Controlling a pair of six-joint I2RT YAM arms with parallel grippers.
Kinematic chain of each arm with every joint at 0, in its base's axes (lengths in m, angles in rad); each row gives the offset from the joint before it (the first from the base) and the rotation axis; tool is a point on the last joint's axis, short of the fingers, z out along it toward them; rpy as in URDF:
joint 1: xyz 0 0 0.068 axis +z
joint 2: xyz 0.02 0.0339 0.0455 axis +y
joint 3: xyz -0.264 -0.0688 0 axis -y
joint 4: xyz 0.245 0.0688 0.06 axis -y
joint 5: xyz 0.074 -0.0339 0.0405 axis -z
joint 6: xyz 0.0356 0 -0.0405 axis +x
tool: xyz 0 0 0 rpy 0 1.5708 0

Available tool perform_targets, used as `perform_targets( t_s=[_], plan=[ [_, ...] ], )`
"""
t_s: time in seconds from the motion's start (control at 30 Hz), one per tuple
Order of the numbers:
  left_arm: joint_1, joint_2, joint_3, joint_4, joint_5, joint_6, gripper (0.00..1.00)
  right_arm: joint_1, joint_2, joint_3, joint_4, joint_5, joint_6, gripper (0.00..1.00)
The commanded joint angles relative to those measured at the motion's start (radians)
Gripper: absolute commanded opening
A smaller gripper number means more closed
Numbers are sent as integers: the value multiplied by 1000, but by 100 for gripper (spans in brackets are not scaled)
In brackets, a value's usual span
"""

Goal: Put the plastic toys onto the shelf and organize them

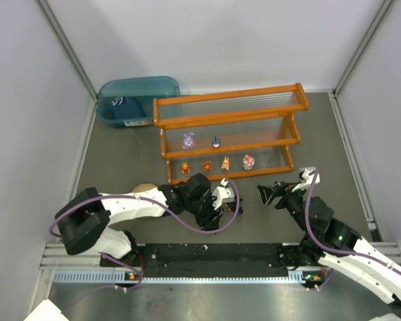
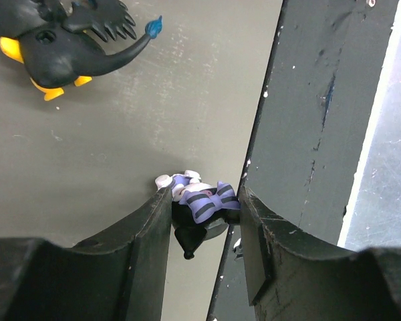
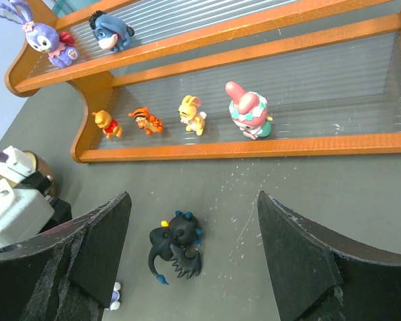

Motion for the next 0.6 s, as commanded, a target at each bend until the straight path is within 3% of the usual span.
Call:
perform_targets(
  t_s=[0.0,0.5,0.57],
  plan=[
    [0,28,36,5,44,46,29,10,-10,10,-1,-13,-5,77],
    [2,14,30,19,16,32,49,10,-18,12,-12,-15,-6,77],
    [2,0,30,22,13,32,56,10,-20,12,-13,-15,-8,77]
  ],
)
